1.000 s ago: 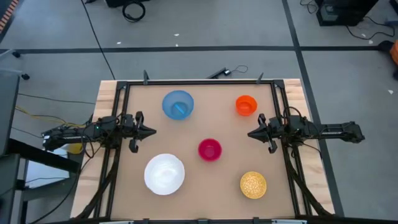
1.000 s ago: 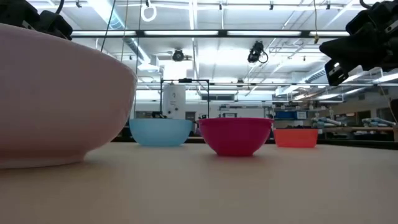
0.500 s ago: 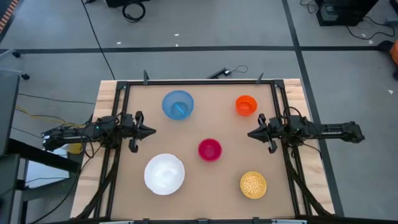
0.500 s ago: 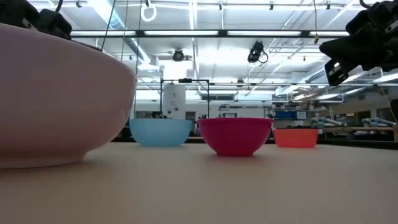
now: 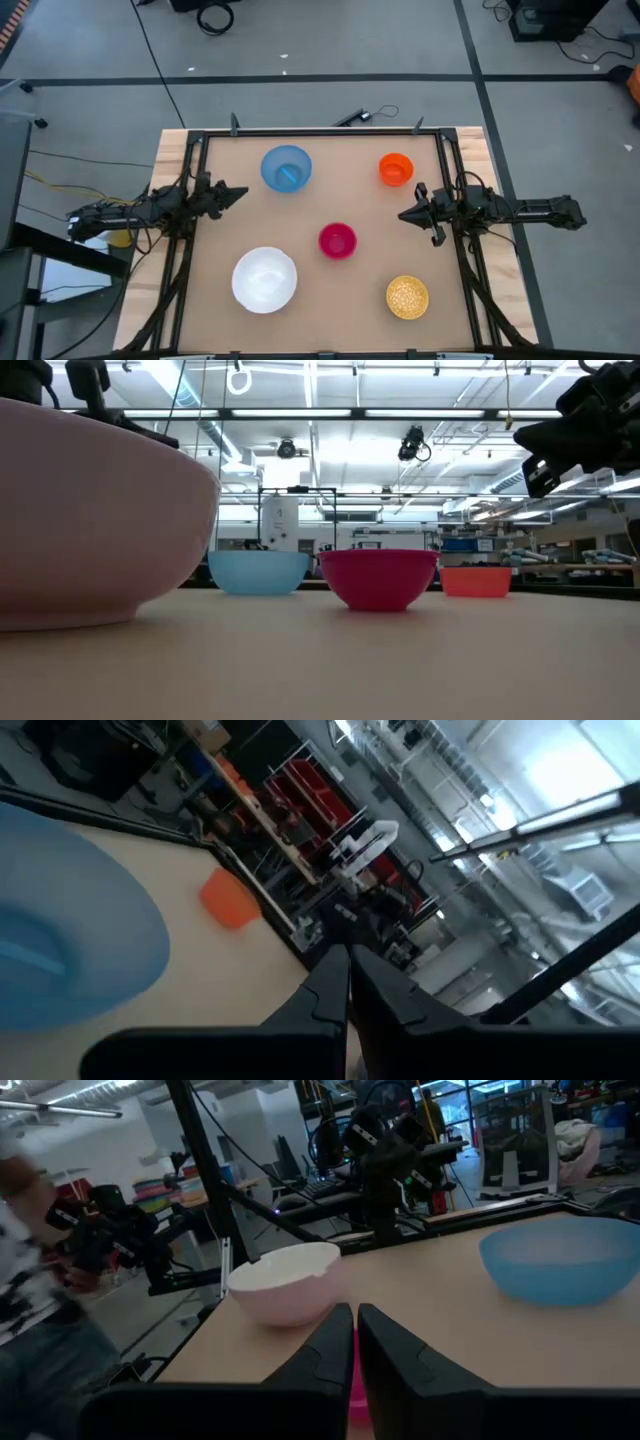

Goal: Nest bowls inside each other by size order
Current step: Stack the blue bowl on top of the white bowl

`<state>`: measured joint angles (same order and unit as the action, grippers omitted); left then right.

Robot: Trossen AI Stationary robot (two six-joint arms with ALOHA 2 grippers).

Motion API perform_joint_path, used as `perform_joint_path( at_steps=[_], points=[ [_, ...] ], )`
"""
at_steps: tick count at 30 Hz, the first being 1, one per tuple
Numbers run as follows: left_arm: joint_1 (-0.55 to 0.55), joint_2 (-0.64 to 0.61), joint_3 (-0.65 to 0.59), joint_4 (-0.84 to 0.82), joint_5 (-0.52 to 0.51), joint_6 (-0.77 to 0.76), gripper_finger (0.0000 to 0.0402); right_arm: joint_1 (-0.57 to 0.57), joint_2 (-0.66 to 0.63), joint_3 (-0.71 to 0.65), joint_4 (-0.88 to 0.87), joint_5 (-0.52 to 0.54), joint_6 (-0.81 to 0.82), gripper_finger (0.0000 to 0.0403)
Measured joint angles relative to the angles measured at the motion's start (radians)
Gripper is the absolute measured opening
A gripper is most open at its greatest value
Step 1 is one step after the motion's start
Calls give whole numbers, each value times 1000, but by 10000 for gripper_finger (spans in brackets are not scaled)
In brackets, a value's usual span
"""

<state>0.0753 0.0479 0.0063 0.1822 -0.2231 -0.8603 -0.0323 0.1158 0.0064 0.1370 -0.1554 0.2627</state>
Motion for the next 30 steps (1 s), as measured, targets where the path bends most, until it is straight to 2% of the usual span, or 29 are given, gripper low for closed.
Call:
perform_joint_path(
  at_steps=[2, 4, 6, 8, 10, 12, 14, 16, 18, 20, 22, 23, 26, 30],
  points=[
    [0, 2, 0, -1, -17, 21, 20, -4, 0, 0, 3, 52, -78, 29],
    [0, 10, 0, 1, -36, 42, 20, -12, 0, 0, 16, 192, -185, 29],
    [0, 11, 0, 1, -51, 48, 20, -15, 2, 0, 72, 298, -190, 29],
    [0, 11, 0, 3, -64, 57, 20, -18, 3, 0, 166, 401, -115, 29],
    [0, 11, 0, 19, -78, 57, 20, -27, 6, 0, 248, 582, 20, 29],
    [0, 11, 0, 54, -105, 58, 20, -40, 11, 0, 304, 760, 222, 29],
    [0, 11, 0, 63, -107, 64, 20, -60, 11, 1, 288, 828, 344, 29],
    [2, 16, 0, 61, -117, 99, 20, -75, 26, 1, 208, 801, 481, 28],
    [7, 31, 0, 60, -120, 78, 20, -90, 69, 1, 99, 746, 734, 21],
    [7, 55, 0, 59, -105, 5, 20, -106, 137, 1, 48, 606, 913, 10],
    [7, 85, 4, 42, -45, -22, 20, -116, 227, 0, 97, 461, 946, 7],
    [7, 102, 13, 6, -21, -21, 20, -116, 276, 2, 154, 426, 947, 8],
    [7, 160, 68, -99, -3, -11, 20, -121, 424, 81, 225, 410, 935, 17],
    [13, 230, 143, -211, 7, -26, 20, -145, 658, 285, 161, 371, 812, 19]
  ],
)
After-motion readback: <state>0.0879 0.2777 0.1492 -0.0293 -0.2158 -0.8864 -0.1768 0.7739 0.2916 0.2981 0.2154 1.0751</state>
